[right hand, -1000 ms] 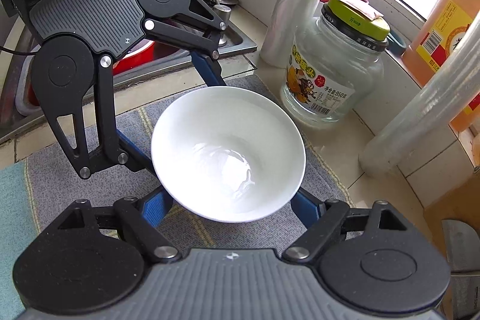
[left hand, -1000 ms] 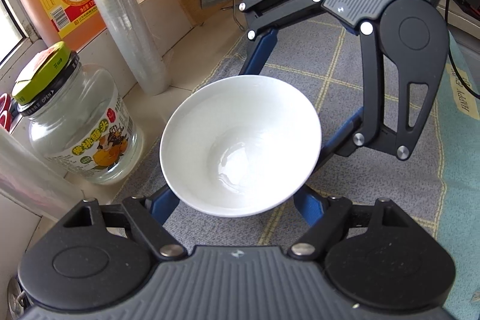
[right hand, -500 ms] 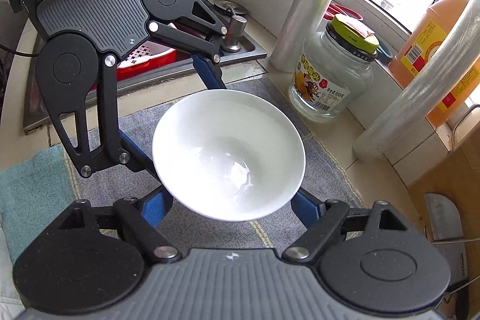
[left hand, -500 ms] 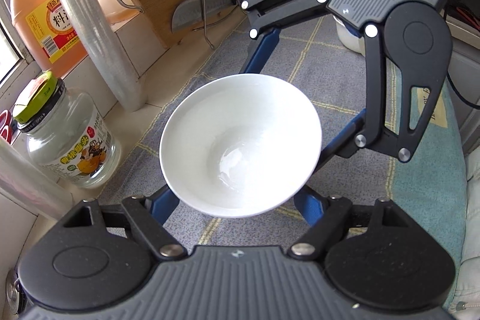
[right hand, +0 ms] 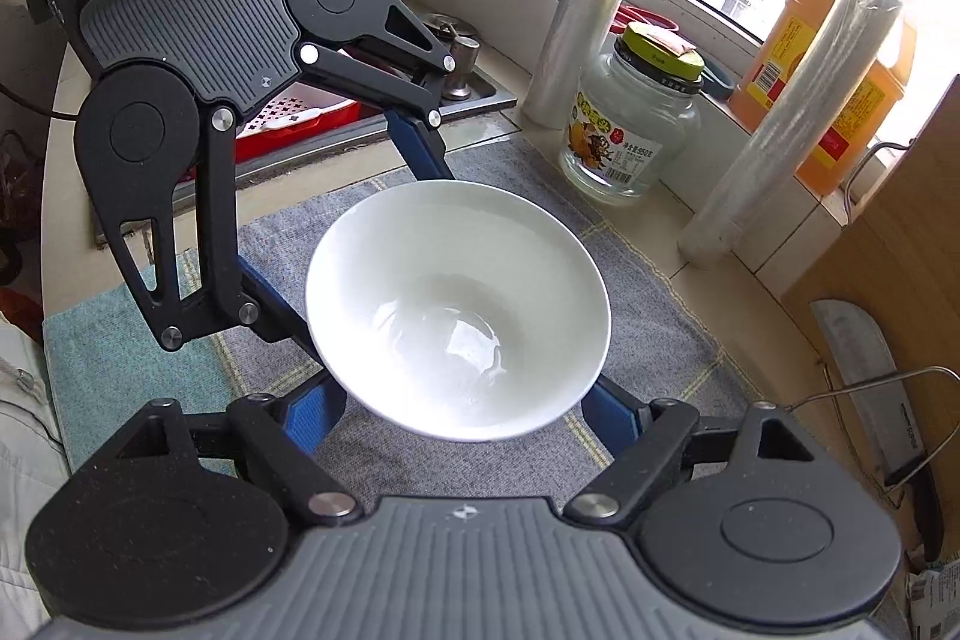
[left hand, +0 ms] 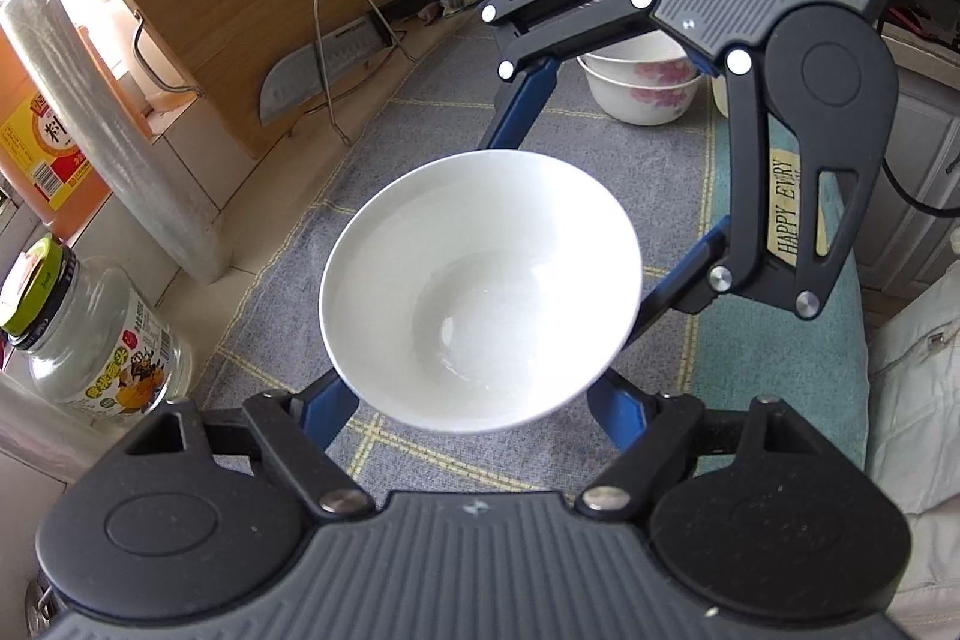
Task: Organize plates and bowls
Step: 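Lift the white bowl with both tools and carry it toward the bowl stack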
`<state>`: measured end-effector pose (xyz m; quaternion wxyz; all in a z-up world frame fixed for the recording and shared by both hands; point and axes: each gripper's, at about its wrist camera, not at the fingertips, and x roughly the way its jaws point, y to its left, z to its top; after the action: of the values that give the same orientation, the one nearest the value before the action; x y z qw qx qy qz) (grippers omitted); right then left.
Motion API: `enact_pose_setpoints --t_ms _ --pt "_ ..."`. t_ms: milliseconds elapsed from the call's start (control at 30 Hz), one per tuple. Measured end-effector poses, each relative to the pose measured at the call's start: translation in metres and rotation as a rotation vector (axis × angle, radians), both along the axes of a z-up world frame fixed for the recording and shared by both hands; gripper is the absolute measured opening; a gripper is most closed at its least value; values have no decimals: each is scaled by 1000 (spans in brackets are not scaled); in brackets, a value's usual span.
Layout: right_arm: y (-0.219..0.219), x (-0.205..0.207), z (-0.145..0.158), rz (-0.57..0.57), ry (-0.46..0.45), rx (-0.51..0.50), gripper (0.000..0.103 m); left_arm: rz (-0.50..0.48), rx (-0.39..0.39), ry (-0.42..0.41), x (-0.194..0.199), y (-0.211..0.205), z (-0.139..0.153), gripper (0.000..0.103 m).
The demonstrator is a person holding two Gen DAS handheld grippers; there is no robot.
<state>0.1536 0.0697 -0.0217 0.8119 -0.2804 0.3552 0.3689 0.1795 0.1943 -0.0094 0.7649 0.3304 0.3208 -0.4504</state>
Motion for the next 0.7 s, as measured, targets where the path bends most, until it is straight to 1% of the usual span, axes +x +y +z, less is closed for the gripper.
enact_pose_setpoints --t_ms 100,333,433,700 --pt "-17 -7 2 7 -6 -1 89 12 -2 -1 -8 -17 2 82" --pt "-61 -20 4 -2 14 18 89 -2 6 4 -24 -59 5 82" --pt "-78 -27 6 -12 5 16 89 -9 5 14 -26 -75 6 82" --pt "-131 -35 13 -67 -21 6 89 -65 -6 -3 -27 -126 11 82"
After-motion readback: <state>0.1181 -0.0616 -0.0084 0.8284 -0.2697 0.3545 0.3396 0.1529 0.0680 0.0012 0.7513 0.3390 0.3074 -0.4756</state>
